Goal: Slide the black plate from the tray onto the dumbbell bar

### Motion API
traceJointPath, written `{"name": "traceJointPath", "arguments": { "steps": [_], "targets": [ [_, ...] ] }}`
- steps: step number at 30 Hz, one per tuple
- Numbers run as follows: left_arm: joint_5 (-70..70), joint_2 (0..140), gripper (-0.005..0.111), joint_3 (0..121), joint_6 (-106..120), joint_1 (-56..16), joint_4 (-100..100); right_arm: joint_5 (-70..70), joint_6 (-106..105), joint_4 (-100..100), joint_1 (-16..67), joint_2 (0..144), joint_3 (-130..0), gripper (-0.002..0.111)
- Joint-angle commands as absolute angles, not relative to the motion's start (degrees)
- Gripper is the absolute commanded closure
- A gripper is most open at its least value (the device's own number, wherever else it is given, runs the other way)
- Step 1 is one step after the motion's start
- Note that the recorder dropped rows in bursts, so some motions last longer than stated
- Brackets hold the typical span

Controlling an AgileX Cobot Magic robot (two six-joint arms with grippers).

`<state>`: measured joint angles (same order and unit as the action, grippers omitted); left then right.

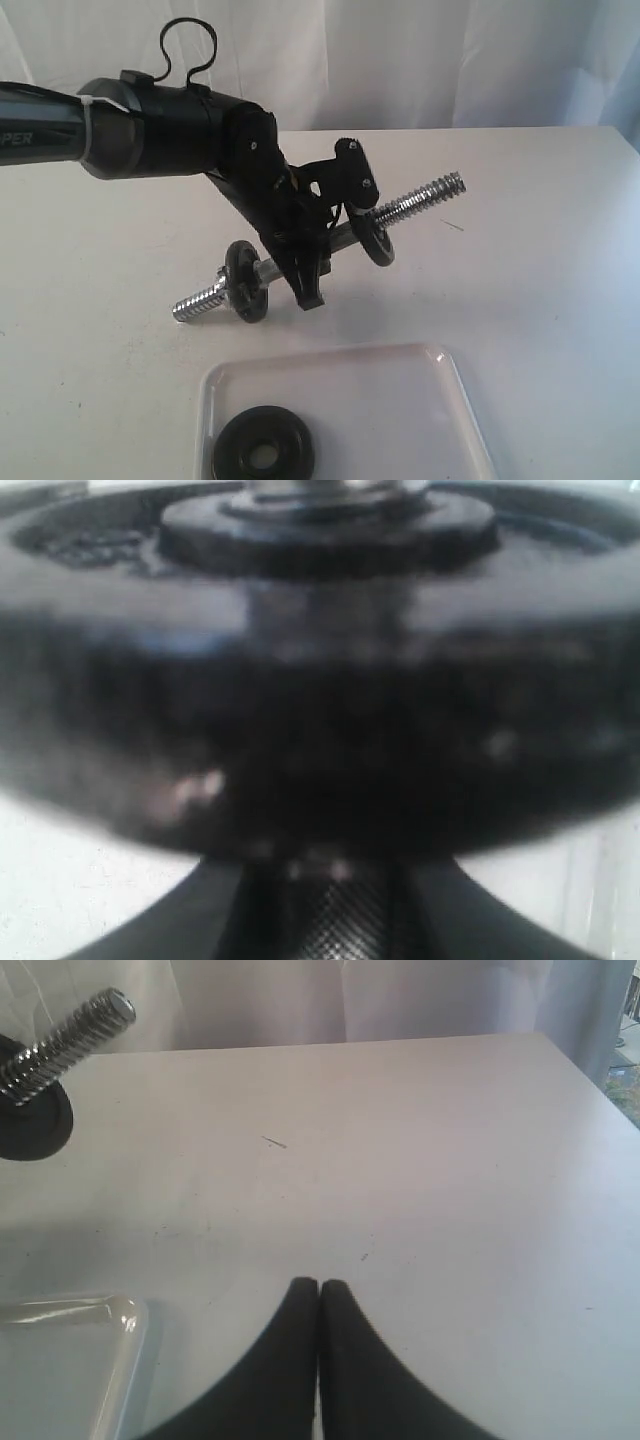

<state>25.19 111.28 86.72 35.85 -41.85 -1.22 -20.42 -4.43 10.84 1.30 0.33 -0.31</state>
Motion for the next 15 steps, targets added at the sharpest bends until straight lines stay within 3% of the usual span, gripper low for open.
{"name": "traceJointPath", "arguments": {
  "steps": [1,15],
  "targets": [
    [20.2,104.2,0.107,88.7,33.3,-41.8,-2.4,-19.6,-4.3,10.7,0.9,0.0,0.0,0.108],
    [13.7,94.7,0.107,74.1,31.2,-41.8,-2.4,-19.6,-4.3,10.7,0.9,0.0,0.0,0.108]
  ]
}}
